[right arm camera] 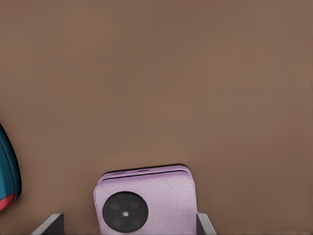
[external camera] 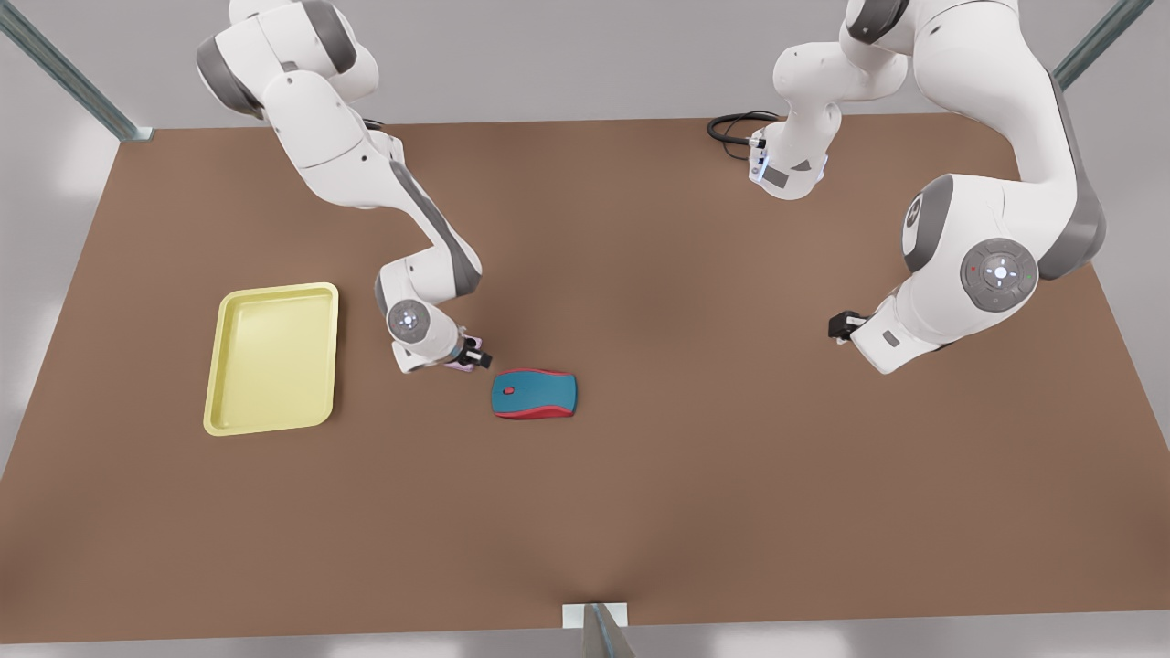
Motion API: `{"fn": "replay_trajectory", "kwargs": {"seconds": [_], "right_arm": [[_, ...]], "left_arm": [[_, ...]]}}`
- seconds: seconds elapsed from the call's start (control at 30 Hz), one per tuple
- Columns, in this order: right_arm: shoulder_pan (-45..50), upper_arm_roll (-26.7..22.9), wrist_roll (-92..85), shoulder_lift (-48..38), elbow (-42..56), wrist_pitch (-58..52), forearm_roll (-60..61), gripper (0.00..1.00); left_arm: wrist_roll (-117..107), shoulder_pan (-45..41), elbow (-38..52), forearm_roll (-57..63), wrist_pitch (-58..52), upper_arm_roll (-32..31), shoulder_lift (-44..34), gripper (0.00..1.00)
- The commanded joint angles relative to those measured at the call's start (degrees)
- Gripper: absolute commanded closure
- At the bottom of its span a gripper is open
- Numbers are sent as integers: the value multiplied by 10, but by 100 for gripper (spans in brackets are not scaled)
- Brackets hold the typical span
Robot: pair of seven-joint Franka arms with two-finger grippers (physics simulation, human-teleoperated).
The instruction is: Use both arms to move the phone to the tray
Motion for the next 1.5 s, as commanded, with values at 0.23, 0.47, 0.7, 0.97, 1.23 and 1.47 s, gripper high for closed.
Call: {"fn": "replay_trajectory", "kwargs": {"seconds": [0.23, 0.47, 0.7, 0.97, 1.23, 1.47], "right_arm": [[0, 0, 14, 4, -7, 5, 1, 0], [1, 0, 13, 14, -6, 17, 1, 10], [1, 0, 11, -1, -6, 8, 1, 17], [-91, -4, -176, -79, -56, -42, 1, 18], [-249, -72, -473, -155, -129, -88, -8, 18], [-313, -149, -651, -121, -124, -84, -67, 18]], "left_arm": [[11, 0, 0, 0, 0, 1, 2, 0], [11, 0, 0, 1, 1, 1, 5, 0], [11, 0, 1, 2, 1, 1, 7, 0], [10, -1, 1, 1, 0, 1, 7, 0], [10, 0, 2, 2, 1, 1, 7, 0], [10, -1, 1, 1, 1, 1, 7, 0]]}}
